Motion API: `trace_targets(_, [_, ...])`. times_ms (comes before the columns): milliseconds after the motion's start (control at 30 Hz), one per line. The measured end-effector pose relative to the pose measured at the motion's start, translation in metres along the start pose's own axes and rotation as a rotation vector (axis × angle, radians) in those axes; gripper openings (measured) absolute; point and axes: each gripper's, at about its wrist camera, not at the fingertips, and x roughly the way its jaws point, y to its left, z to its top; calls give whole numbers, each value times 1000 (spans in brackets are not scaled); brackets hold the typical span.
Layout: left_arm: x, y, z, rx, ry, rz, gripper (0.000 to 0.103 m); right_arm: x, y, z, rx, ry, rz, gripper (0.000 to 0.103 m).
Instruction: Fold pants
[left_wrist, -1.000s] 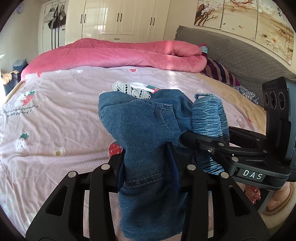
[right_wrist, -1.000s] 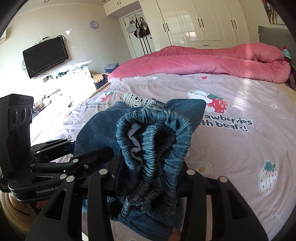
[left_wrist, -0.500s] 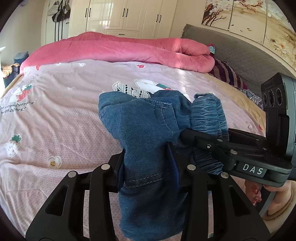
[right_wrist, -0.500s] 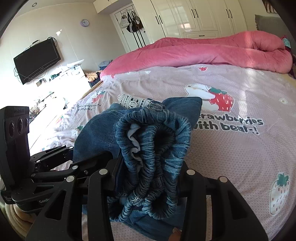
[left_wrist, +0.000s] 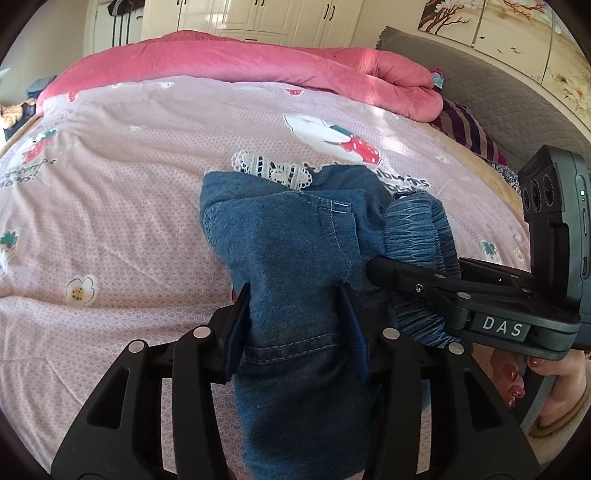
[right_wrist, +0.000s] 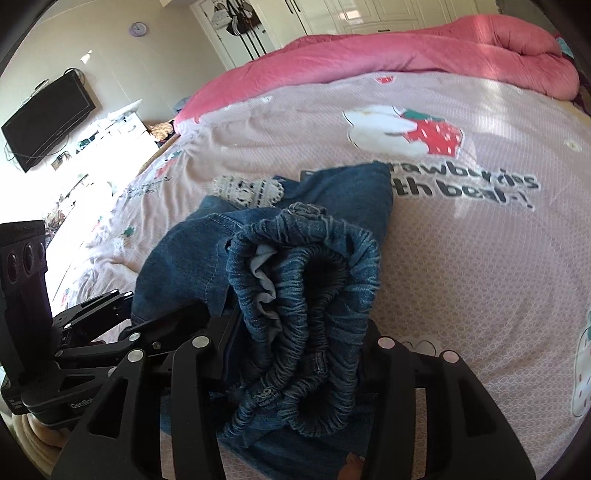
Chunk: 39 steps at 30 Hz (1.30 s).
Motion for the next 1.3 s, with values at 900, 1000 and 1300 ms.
trace_targets(900, [-144,-22,-45,5,-186,94,93,-158,73,-53,-222,-280,-98,94])
trace_targets(1000, [-159,-31,-57,21,-196,104,93,-169,79,-66,-234,-302,-114,96])
trace_targets(1300, [-182,-46,-76,36,-211,122,93,-188,85,-87,-242,-318,-148,98])
